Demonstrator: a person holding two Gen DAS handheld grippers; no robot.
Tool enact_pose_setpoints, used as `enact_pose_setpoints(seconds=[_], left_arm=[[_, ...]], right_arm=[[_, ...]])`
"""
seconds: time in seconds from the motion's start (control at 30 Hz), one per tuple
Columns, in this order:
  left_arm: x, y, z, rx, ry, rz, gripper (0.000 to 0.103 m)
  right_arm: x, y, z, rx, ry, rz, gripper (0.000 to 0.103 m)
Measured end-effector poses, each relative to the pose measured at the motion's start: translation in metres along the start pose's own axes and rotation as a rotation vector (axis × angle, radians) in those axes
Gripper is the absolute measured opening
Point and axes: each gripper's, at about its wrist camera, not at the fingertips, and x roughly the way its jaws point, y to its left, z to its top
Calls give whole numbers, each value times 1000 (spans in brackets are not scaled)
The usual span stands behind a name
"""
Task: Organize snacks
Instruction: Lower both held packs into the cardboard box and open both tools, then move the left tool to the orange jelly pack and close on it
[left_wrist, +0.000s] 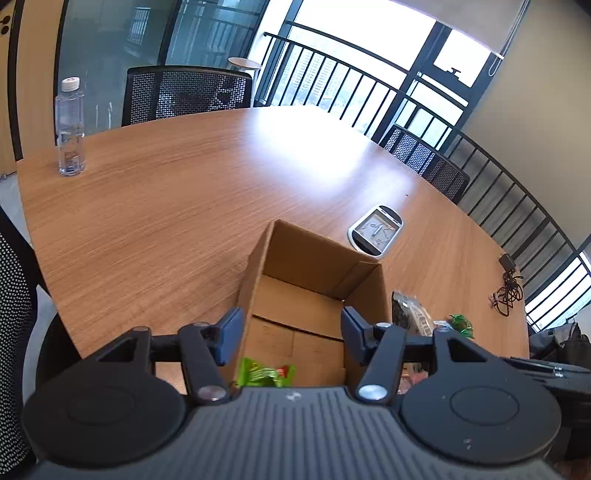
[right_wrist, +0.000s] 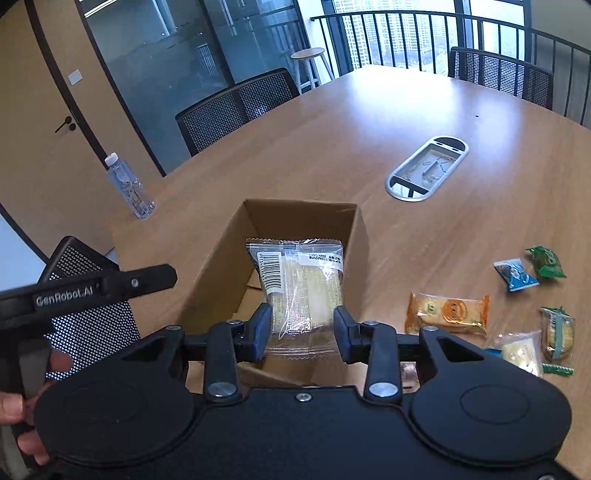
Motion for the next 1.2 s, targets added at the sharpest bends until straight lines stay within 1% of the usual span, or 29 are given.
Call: enact_pose_setpoints(seconds=[0.13,0.2,0.23,0.27,0.3,0.33,0.4,0.5,0.57,0.63,0.7,0.87,1.0,1.2], left_arm=[[-2,8,2,-3,0,13,66],[-3,10,4,-1,-2,24,69],[-4,11,4,2,0,27,69],[-4,12,4,5,2,28,72],[-5,11,4,9,4,34,79],[-6,10,4,15,3,46,82],[-8,8,2,27,-7,58,86],[-9,4,-2,33,3,69,91],[-10,1,-5,40,8,57,93],[-11,-2,-8,46,7,45,96],[-12,-6,-10,51,9,38,103],[-15,-19,-14,79,18,8,103],[-19,-31,-20,108,20,-1,103],[-21,-44,-26,120,27,-9,103]], right_arm=[[6,8,3,-1,-18,10,36],[6,10,3,3,-43,23,39],[4,10,3,12,-71,33,51],[1,9,3,24,-89,39,74],[-2,8,4,40,-106,46,84],[-7,7,3,44,-128,49,96],[-18,6,3,30,-165,24,97],[-31,-4,1,38,-177,-7,98],[-39,-12,-3,44,-179,-11,102],[-48,-18,-10,33,-190,-32,103],[-54,-23,-17,24,-193,-49,103],[-69,-29,-33,3,-204,-89,103],[-76,-34,-44,9,-179,-87,103],[-87,-40,-57,2,-164,-115,103]])
